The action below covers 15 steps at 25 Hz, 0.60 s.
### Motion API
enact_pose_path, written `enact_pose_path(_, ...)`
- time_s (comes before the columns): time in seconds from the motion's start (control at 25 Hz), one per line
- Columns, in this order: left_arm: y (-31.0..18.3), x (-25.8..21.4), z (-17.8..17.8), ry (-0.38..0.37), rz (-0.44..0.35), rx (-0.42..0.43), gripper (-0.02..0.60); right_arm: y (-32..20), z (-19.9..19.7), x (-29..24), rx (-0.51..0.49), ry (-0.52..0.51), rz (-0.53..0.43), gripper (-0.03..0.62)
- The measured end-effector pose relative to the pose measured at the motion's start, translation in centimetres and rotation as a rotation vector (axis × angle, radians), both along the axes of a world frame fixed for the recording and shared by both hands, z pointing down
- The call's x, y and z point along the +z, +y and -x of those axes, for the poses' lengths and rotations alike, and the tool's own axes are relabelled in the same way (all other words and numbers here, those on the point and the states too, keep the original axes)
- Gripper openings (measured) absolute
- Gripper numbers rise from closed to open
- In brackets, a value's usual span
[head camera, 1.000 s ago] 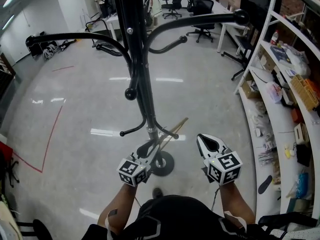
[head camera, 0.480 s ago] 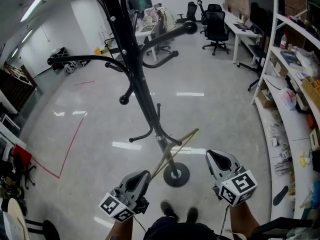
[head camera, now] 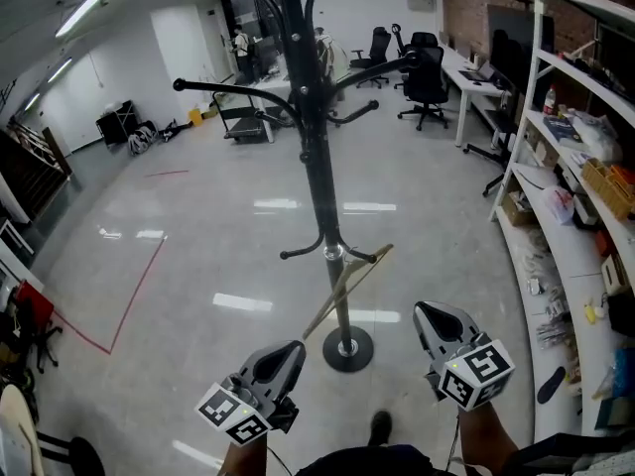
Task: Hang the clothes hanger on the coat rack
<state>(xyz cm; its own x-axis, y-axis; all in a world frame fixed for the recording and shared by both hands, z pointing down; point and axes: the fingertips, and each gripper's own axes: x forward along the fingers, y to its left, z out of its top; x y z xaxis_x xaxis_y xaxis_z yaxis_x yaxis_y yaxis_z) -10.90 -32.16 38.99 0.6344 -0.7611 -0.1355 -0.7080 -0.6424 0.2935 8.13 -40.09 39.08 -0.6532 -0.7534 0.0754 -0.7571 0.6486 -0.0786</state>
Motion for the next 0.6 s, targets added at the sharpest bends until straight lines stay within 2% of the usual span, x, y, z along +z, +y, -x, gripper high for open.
enact_pose_path(0.08,2.4,0.1,0.8,0.031,0.020,0.019,0.002,2.7,1.1,0.0,0.005,0.007,0.000,0.005)
enact_pose_path(0.24,8.4,0.5,1.2,-0.015,0.011,0.093,0.000,9.0,2.4,0.2,0.035,0.016,0.018,0.005)
enact_pose_path(0.36,12.8,-0.4,2.7,0.020,0.012,0.133,0.001,13.4,3.5,0.5,0.065,0.027,0.042,0.005)
enact_pose_path(0.44,15.1,-1.1,3.3,0.038,0.014,0.135,0.000,16.0,3.8,0.4,0.075,0.041,0.046,0.005)
enact_pose_path(0.6,19.1,-1.7,2.8,0.019,0.019,0.144,0.000,20.4,3.6,-1.1,0.093,0.031,0.027,0.005)
